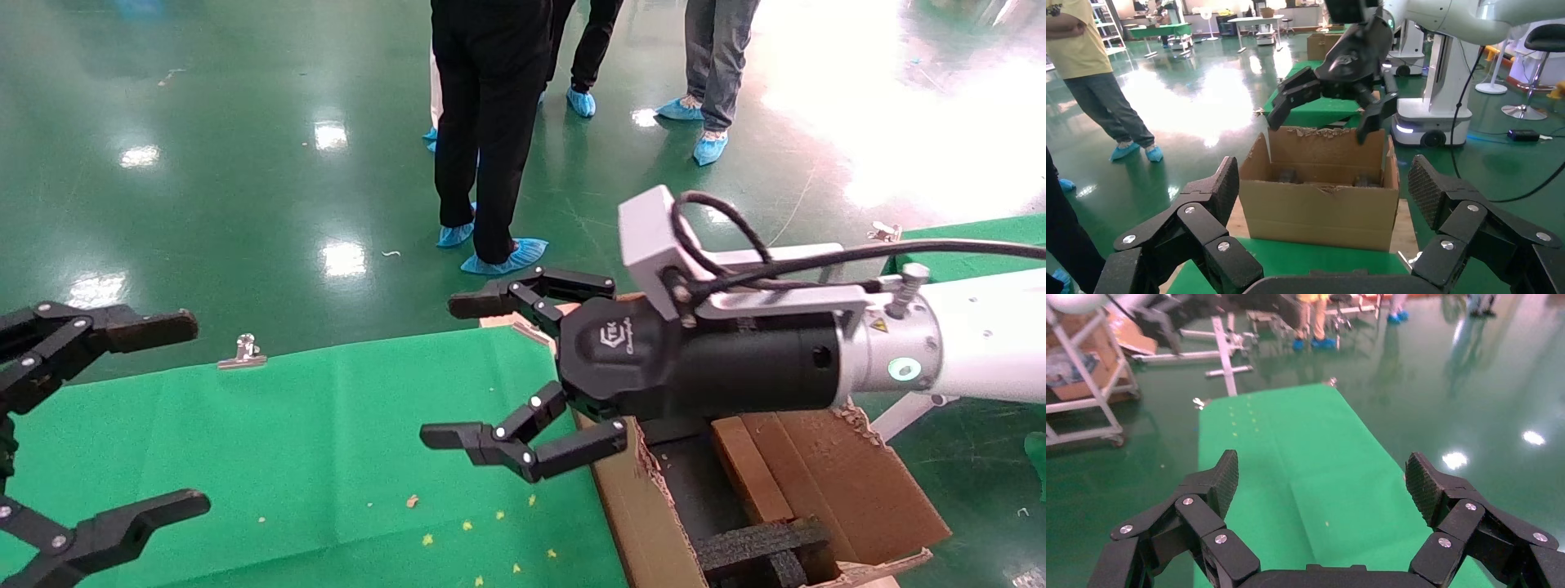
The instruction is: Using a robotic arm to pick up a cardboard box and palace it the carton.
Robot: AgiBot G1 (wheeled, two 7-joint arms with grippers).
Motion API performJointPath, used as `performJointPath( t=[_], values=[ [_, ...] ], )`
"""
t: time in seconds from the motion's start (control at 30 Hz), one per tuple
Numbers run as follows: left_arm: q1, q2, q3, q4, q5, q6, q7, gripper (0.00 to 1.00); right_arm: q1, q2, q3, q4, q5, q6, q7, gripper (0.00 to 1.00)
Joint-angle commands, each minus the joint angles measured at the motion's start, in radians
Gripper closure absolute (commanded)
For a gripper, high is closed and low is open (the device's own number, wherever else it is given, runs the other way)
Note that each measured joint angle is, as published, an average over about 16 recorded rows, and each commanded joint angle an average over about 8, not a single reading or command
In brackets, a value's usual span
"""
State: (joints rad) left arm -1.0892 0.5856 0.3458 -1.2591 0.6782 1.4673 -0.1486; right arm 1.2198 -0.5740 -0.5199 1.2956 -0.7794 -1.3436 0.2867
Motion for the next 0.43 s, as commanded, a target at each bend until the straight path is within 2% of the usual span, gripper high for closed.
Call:
performJointPath(
  t=[0.03,0.33,0.43],
  values=[
    [0.0,0.0,0.0,0.0,0.0,0.0,0.0,0.0,-0.021,-0.005,0.035,-0.002,0.007,-0.022,-0.014,0.0],
    [0.0,0.0,0.0,0.0,0.0,0.0,0.0,0.0,-0.115,-0.029,0.189,-0.009,0.038,-0.12,-0.078,0.0],
    [0.0,0.0,0.0,0.0,0.0,0.0,0.0,0.0,-0.13,-0.033,0.214,-0.01,0.044,-0.136,-0.088,0.0]
  ],
)
